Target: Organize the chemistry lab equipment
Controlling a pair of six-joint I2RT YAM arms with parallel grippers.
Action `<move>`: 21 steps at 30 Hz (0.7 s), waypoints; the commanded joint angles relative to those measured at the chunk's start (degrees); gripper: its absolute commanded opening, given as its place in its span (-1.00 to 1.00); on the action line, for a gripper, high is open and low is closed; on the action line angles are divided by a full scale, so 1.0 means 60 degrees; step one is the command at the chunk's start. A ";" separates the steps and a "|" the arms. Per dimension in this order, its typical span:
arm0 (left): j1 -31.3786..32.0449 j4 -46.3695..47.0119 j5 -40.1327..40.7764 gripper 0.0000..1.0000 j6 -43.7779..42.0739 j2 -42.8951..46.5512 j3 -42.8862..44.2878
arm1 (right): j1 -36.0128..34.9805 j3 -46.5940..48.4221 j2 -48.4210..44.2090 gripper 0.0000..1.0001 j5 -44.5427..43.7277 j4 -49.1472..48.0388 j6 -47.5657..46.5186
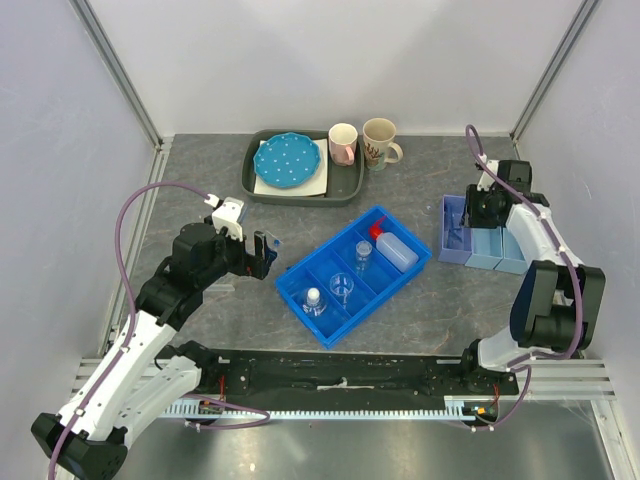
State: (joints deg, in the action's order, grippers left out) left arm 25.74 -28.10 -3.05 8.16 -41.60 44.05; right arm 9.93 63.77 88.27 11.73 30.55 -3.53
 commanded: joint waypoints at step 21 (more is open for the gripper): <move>-0.0012 0.0493 0.0303 0.97 -0.0086 0.0093 -0.0076 | 0.0029 0.1511 -0.2598 0.47 0.2676 0.4071 -0.5675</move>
State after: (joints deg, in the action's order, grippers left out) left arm 25.74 -28.08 -2.96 8.19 -41.45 43.86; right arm 9.93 65.98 74.48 24.80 43.83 -23.81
